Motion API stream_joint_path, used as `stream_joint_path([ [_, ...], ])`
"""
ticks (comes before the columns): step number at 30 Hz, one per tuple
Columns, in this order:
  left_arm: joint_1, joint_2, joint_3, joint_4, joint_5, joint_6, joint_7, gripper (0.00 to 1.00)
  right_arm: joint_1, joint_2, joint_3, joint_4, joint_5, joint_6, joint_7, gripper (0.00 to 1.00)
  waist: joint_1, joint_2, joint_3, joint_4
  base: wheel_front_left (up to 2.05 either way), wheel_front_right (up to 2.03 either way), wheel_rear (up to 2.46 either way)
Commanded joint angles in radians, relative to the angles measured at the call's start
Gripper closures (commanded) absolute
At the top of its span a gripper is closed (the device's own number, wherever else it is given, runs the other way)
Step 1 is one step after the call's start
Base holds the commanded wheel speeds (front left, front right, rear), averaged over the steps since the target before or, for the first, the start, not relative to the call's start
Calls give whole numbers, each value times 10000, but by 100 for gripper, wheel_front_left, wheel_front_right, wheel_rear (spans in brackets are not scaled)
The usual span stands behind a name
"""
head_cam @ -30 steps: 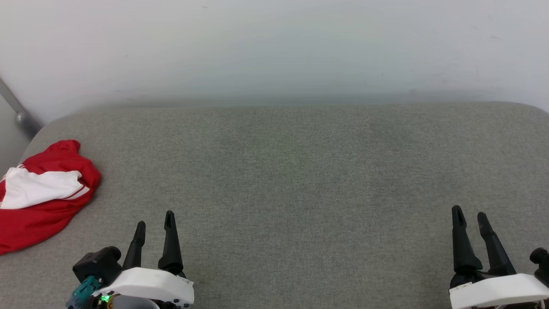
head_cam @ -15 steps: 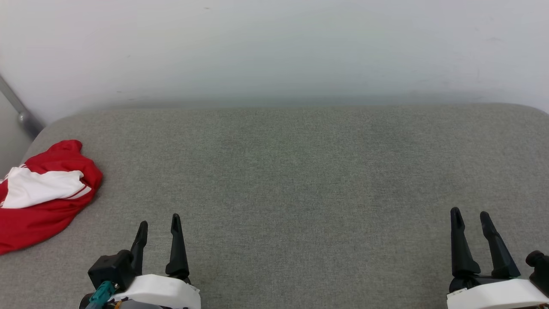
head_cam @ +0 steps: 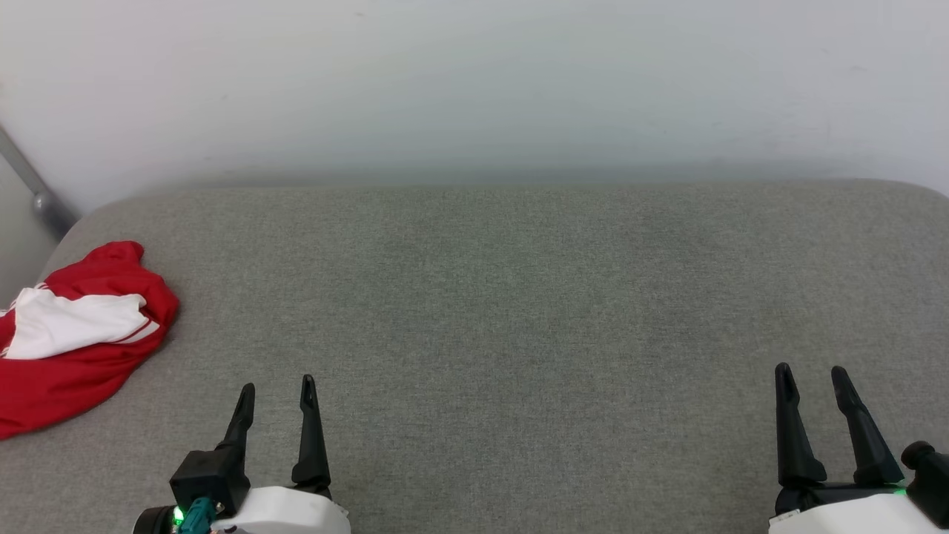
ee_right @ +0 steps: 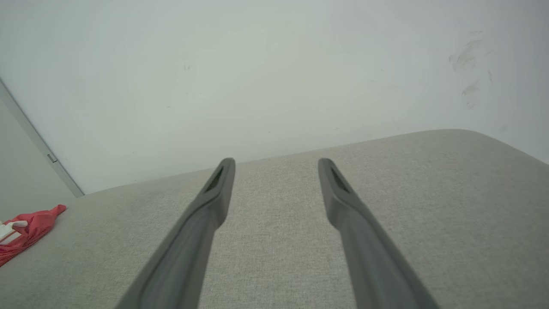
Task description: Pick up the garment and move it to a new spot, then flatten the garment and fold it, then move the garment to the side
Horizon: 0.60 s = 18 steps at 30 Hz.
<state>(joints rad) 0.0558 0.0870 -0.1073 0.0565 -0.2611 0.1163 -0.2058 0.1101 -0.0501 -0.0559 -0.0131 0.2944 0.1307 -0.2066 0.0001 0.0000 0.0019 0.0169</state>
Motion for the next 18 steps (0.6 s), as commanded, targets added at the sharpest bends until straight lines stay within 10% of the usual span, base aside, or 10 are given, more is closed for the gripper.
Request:
stream_joint_path([
  [1,66,16,16,-82,226,55,-102,0,132,-6,-19,-130,-203,-1,-84,0,0,0,2,1,0,0,0],
  [18,285,-194,169,89,1301,-166,-429,0,391,-3,18,-266,-937,-1,-417,0,-1,0,40,31,0,0,0],
])
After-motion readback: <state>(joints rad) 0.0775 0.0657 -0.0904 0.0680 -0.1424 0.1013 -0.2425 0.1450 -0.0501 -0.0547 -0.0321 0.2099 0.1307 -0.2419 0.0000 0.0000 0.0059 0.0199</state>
